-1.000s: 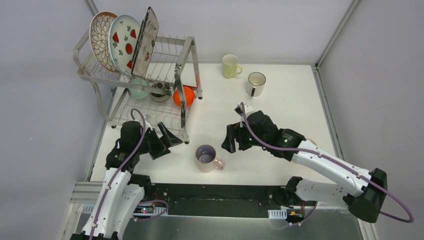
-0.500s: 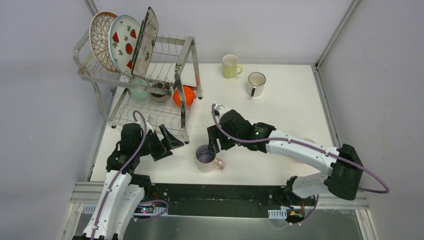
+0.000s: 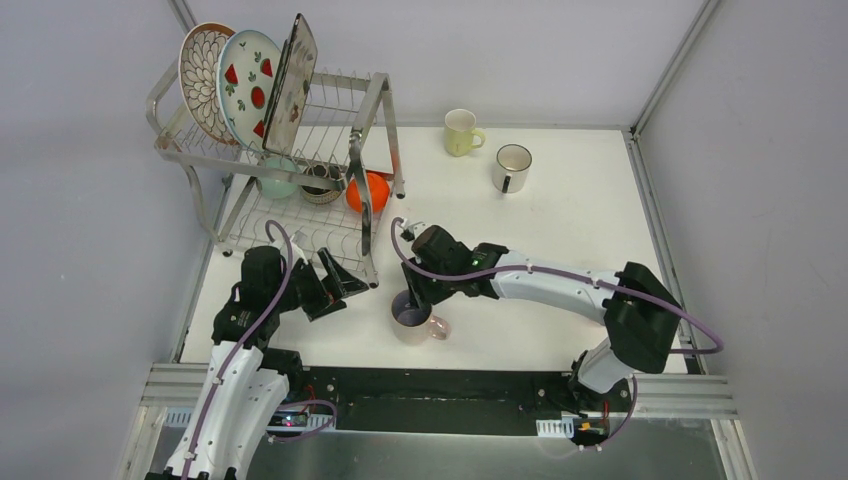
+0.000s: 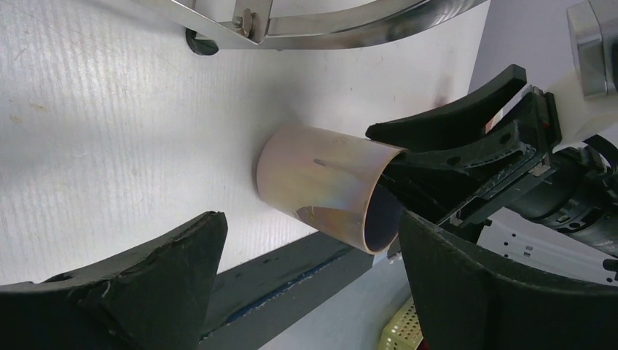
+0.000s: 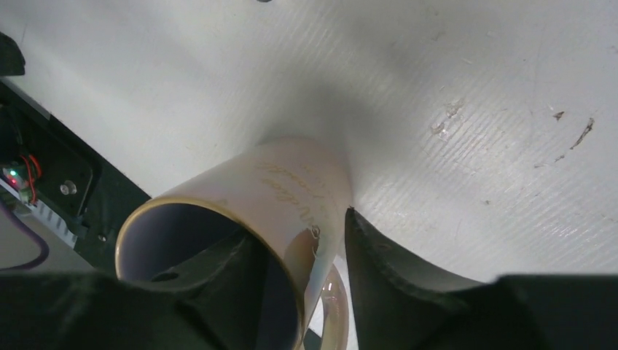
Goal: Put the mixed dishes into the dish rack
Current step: Pick up the cup at the center of the board.
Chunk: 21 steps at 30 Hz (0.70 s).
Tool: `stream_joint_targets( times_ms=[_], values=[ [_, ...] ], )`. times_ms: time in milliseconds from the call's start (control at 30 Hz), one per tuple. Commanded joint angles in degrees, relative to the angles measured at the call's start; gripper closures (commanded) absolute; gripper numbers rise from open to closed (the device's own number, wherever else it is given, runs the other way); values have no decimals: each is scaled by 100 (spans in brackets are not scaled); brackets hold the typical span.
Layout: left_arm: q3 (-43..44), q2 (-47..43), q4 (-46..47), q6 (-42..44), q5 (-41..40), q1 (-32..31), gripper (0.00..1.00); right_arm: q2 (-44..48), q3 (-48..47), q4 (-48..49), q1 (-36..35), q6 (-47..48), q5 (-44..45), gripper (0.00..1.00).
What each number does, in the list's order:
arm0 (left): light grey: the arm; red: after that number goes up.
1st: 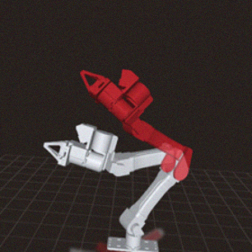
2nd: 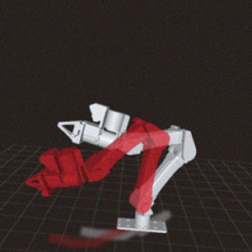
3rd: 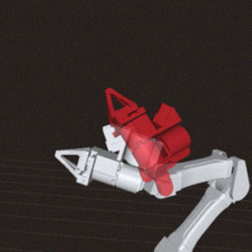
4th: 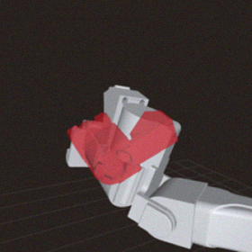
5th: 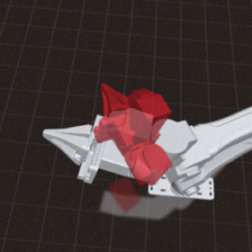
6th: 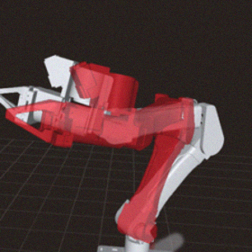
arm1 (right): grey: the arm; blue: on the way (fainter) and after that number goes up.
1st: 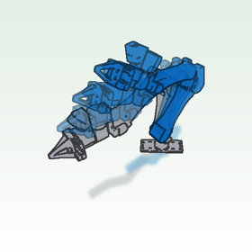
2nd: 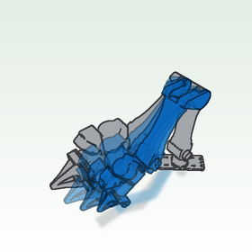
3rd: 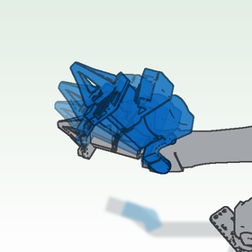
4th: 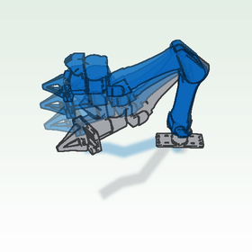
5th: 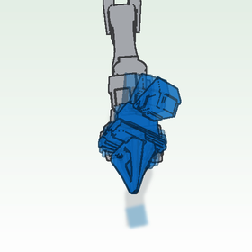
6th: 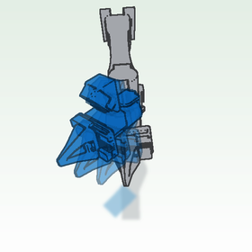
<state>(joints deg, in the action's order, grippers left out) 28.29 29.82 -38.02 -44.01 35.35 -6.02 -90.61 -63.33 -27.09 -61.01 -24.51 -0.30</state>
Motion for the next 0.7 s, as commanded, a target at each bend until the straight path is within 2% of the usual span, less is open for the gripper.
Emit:
stream_joint_targets(
  times_ms=[0, 233, 400, 433, 667],
  values=[
    [89, 28, 287, -125, 216, -4, 9, 15, -165, 263, -30, -269, -90, 64],
    [245, 247, 400, -151, 442, -4, 11, 366, 23, 538, -18, -827, -58, 100],
    [334, 246, 418, -231, 718, -5, 12, 1001, 622, 1462, 45, -1335, -31, 100],
    [335, 197, 419, -278, 762, -7, 12, 1135, 748, 1615, 46, -1753, -8, 100],
    [374, 21, 459, -686, 1246, -4, 11, 2163, 1642, 2889, 44, -2729, 905, 100]
  ],
)
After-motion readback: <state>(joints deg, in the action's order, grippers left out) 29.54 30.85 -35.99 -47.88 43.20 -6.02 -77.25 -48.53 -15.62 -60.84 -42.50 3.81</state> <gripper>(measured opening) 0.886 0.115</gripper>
